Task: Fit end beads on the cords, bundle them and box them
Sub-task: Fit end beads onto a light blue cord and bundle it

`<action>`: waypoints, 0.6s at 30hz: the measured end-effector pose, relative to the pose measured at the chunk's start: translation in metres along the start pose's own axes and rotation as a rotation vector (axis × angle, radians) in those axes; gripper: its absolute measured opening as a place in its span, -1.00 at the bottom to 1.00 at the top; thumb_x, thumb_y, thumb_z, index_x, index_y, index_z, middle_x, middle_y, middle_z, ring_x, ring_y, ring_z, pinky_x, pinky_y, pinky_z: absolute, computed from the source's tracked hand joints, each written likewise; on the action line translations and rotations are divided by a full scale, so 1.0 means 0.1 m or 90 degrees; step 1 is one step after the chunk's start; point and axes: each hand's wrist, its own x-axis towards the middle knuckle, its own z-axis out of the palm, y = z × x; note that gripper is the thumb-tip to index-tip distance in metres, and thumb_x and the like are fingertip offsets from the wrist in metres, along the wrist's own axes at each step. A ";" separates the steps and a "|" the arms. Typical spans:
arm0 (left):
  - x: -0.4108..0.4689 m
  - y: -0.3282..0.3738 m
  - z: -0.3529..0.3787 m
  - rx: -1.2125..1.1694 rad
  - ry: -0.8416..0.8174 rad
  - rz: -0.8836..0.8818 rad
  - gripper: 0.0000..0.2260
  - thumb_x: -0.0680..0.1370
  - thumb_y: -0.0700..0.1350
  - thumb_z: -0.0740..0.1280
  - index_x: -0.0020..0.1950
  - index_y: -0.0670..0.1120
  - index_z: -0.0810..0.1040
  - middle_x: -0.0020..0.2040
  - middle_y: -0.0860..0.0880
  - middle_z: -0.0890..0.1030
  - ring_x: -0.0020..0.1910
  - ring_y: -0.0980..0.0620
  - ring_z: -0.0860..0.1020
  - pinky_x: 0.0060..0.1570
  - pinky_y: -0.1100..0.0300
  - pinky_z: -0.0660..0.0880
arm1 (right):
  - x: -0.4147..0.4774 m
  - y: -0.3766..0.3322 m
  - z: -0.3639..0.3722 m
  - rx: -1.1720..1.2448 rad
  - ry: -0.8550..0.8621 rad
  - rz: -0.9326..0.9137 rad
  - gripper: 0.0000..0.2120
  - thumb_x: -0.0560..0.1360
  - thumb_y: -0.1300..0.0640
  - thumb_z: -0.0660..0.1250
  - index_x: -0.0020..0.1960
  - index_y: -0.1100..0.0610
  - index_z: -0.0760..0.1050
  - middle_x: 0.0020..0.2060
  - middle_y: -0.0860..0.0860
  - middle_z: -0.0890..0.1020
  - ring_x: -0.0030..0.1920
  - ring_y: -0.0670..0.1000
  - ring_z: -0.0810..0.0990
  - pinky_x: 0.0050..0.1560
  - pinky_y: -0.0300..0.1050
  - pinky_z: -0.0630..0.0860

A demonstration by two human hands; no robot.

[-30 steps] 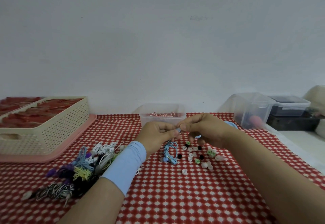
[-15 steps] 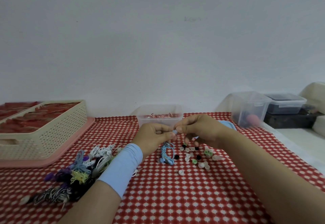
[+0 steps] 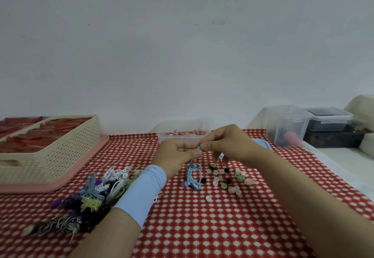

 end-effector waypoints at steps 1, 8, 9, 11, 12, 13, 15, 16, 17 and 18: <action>0.00 0.00 0.00 0.002 0.008 0.000 -0.85 0.40 -0.17 0.56 -0.11 0.05 0.69 -0.19 0.13 0.71 -0.18 0.25 0.67 -0.24 0.47 0.51 | 0.01 0.00 0.01 -0.007 0.011 -0.004 -0.95 0.49 0.19 0.52 -0.05 0.12 0.74 -0.24 0.07 0.74 -0.36 0.05 0.61 -0.45 -0.15 0.54; 0.00 -0.02 -0.02 0.021 0.022 0.009 -0.86 0.40 -0.19 0.55 -0.12 0.02 0.68 -0.24 0.15 0.69 -0.24 0.29 0.65 -0.28 0.48 0.49 | 0.03 -0.02 0.08 -0.056 0.027 -0.032 -0.95 0.49 0.19 0.51 -0.14 0.11 0.74 -0.24 0.09 0.74 -0.40 0.03 0.60 -0.47 -0.16 0.51; 0.00 -0.02 -0.03 0.021 0.018 0.011 -0.85 0.40 -0.20 0.55 -0.12 0.01 0.68 -0.24 0.15 0.69 -0.24 0.29 0.65 -0.28 0.48 0.49 | 0.02 -0.02 0.07 -0.050 0.015 -0.024 -0.96 0.50 0.18 0.51 -0.12 0.11 0.74 -0.22 0.09 0.75 -0.38 0.04 0.61 -0.46 -0.15 0.52; 0.00 -0.03 -0.03 0.022 0.010 0.015 -0.85 0.40 -0.20 0.55 -0.12 0.01 0.69 -0.22 0.14 0.71 -0.22 0.26 0.66 -0.25 0.47 0.51 | 0.01 -0.01 0.04 -0.019 -0.019 -0.002 -0.94 0.51 0.14 0.50 -0.05 0.10 0.74 -0.16 0.09 0.75 -0.32 0.06 0.64 -0.42 -0.14 0.54; 0.00 -0.03 -0.03 0.021 0.011 0.016 -0.86 0.40 -0.19 0.55 -0.11 0.01 0.70 -0.21 0.13 0.71 -0.20 0.25 0.66 -0.23 0.46 0.51 | 0.00 -0.01 0.02 -0.002 -0.033 0.008 -0.92 0.51 0.13 0.50 -0.01 0.08 0.74 -0.14 0.09 0.75 -0.30 0.07 0.65 -0.40 -0.14 0.54; 0.00 -0.03 -0.03 0.019 0.016 0.016 -0.86 0.40 -0.18 0.56 -0.11 0.01 0.70 -0.20 0.12 0.71 -0.19 0.25 0.66 -0.23 0.46 0.52 | -0.01 0.00 -0.01 0.010 -0.043 0.013 -0.90 0.50 0.12 0.51 0.01 0.08 0.73 -0.12 0.10 0.75 -0.28 0.07 0.66 -0.39 -0.14 0.54; 0.01 -0.04 -0.03 0.020 0.020 0.016 -0.86 0.39 -0.17 0.57 -0.13 0.02 0.69 -0.21 0.13 0.71 -0.20 0.25 0.66 -0.23 0.46 0.52 | -0.02 0.01 -0.02 0.009 -0.051 0.014 -0.88 0.48 0.14 0.52 0.01 0.10 0.73 -0.11 0.14 0.74 -0.28 0.07 0.65 -0.38 -0.13 0.54; 0.01 -0.04 -0.03 0.025 0.017 0.018 -0.86 0.38 -0.17 0.57 -0.15 0.04 0.69 -0.21 0.13 0.71 -0.20 0.25 0.66 -0.23 0.45 0.52 | -0.02 0.02 -0.01 0.005 -0.048 0.015 -0.89 0.47 0.15 0.53 0.00 0.12 0.73 -0.11 0.17 0.74 -0.28 0.07 0.65 -0.38 -0.12 0.53; 0.01 -0.05 -0.03 0.029 0.014 0.020 -0.85 0.38 -0.17 0.57 -0.15 0.04 0.69 -0.21 0.13 0.71 -0.20 0.25 0.66 -0.23 0.45 0.52 | -0.01 0.03 0.00 0.005 -0.043 0.017 -0.89 0.47 0.15 0.53 -0.01 0.13 0.73 -0.11 0.18 0.74 -0.28 0.08 0.65 -0.37 -0.11 0.53; 0.01 -0.05 -0.03 0.026 0.011 0.020 -0.85 0.37 -0.17 0.58 -0.16 0.04 0.69 -0.22 0.12 0.71 -0.20 0.25 0.66 -0.22 0.45 0.52 | -0.01 0.03 0.01 0.008 -0.042 0.020 -0.90 0.47 0.16 0.53 -0.02 0.13 0.73 -0.11 0.19 0.73 -0.28 0.09 0.65 -0.37 -0.10 0.53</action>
